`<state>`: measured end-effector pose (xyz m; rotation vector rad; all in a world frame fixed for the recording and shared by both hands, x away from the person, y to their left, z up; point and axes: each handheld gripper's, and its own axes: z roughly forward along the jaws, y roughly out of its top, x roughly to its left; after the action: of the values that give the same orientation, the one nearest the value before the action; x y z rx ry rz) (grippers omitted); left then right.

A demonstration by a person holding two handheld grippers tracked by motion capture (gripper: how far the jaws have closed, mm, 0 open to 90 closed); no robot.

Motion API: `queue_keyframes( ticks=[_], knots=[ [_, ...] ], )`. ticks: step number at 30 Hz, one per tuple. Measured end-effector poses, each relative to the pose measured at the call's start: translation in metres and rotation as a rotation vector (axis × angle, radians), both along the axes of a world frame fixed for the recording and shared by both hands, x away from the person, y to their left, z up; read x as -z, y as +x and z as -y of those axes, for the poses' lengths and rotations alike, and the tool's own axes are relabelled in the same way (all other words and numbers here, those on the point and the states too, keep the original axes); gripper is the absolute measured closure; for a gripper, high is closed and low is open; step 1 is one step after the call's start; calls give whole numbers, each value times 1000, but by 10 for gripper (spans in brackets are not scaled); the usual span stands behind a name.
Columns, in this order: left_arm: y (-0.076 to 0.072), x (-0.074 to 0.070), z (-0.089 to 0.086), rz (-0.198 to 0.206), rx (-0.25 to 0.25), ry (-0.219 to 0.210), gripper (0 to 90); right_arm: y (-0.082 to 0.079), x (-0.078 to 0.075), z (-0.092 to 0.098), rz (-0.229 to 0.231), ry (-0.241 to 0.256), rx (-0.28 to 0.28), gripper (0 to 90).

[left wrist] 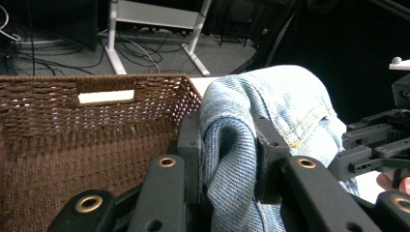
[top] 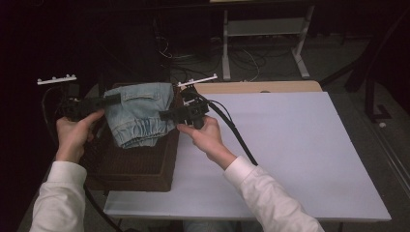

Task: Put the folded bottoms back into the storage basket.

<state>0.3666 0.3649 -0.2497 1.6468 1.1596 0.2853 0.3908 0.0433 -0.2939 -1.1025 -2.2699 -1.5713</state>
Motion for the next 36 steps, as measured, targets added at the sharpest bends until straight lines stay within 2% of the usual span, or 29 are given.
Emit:
queue_keyframes(
  ticks=[11, 25, 36],
  knots=[
    [14, 18, -8, -29, -24, 4, 694, 14, 19, -9, -25, 6, 20, 746],
    [30, 41, -18, -86, -42, -9, 696, 24, 40, -23, -55, -19, 35, 746],
    [40, 52, -22, -117, -61, -5, 697, 28, 47, -31, -57, -44, 55, 744]
  ],
)
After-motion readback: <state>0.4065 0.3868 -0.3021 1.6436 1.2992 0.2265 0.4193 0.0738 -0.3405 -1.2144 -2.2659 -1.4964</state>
